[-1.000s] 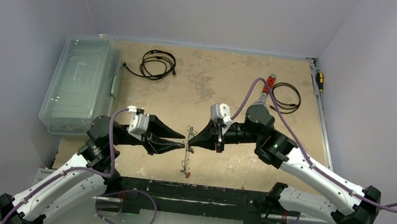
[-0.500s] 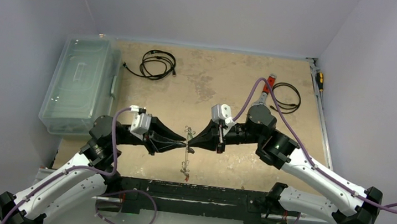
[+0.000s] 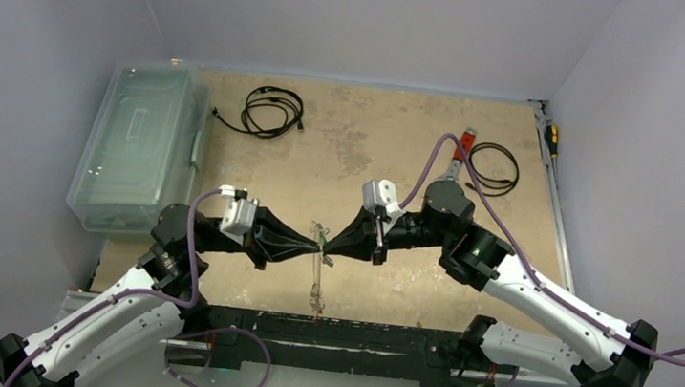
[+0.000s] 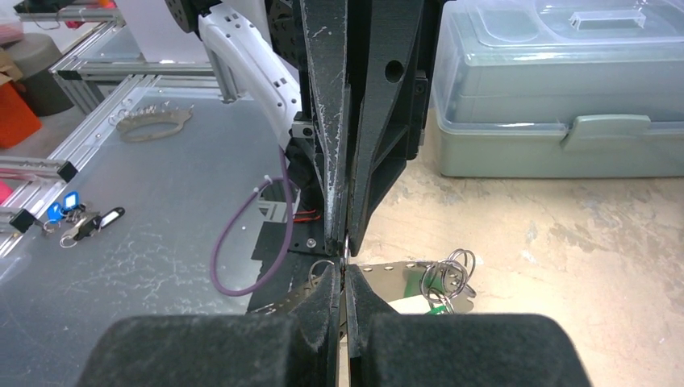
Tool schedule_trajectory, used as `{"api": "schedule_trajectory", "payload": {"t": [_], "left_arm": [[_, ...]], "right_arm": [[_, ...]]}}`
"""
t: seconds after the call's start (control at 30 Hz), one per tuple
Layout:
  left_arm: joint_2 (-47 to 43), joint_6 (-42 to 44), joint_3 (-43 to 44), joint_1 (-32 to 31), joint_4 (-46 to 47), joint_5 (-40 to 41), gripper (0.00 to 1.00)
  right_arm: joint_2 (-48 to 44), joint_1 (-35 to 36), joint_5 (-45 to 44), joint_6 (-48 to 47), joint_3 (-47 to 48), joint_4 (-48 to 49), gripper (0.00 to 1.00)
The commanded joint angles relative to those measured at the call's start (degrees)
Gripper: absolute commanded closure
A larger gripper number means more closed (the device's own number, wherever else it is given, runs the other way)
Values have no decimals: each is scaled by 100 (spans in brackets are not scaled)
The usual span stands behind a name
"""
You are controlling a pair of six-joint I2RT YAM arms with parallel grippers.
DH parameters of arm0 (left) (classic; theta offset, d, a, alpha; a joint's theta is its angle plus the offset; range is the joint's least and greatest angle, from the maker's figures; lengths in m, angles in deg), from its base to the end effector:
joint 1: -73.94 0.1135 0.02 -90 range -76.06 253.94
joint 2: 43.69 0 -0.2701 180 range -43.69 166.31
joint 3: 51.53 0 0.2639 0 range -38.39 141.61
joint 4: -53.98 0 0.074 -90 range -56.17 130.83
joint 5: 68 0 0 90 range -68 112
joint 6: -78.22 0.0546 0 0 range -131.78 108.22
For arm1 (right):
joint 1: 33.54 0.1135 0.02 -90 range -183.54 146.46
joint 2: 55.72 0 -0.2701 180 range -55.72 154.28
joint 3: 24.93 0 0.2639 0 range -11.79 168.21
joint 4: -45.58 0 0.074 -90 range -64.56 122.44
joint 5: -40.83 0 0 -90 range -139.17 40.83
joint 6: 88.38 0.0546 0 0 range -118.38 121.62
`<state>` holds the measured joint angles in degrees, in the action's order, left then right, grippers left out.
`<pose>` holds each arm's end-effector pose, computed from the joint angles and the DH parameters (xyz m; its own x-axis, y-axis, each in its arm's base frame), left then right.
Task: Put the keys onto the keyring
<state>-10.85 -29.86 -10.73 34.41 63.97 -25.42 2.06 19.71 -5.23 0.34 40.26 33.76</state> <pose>0.0978 -0.1328 0.3307 -0.0754 -0.2101 -0.9748 0.9968 0.0114 -0.0795 0.1196 0.2235 0.3673 -0.0239 -0.0588 -0.9980 -0.9917 -0.1249 0.0311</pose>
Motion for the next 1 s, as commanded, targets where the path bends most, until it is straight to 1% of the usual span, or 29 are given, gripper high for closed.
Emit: {"api": "schedule_trajectory", "payload": {"t": [0.0,0.03,0.07,0.1,0.13,0.23,0.3,0.4,0.57,0.73,0.83,0.97], "left_arm": [[-90,-73,-34,-28,302,-83,100],[-119,-54,-26,-24,286,-83,100],[-161,-9,-2,-21,232,-69,100],[-215,38,34,-23,180,-58,100],[-269,80,76,-27,137,-33,100],[-515,163,81,-28,100,125,100],[-695,203,43,-22,118,285,100],[-927,257,-10,-16,138,465,100],[-1089,247,-16,-11,166,675,100],[-1135,227,-40,1,189,860,100],[-1131,227,-34,7,176,888,100],[-1144,242,-18,22,125,955,100]], "right_arm": [[24,36,42,55,282,492,100],[27,36,1,80,267,545,100],[14,36,-76,88,239,620,94],[-12,36,-151,92,196,709,84],[-39,36,-210,88,147,817,78],[-118,36,-324,293,-12,1095,63],[-140,35,-359,326,-89,1278,56],[-144,35,-368,441,-218,1558,54],[-47,28,-325,502,-298,1795,54],[123,36,77,874,-450,2474,56],[214,36,287,1126,-543,2924,55],[380,36,408,1242,-508,3060,53]]}}
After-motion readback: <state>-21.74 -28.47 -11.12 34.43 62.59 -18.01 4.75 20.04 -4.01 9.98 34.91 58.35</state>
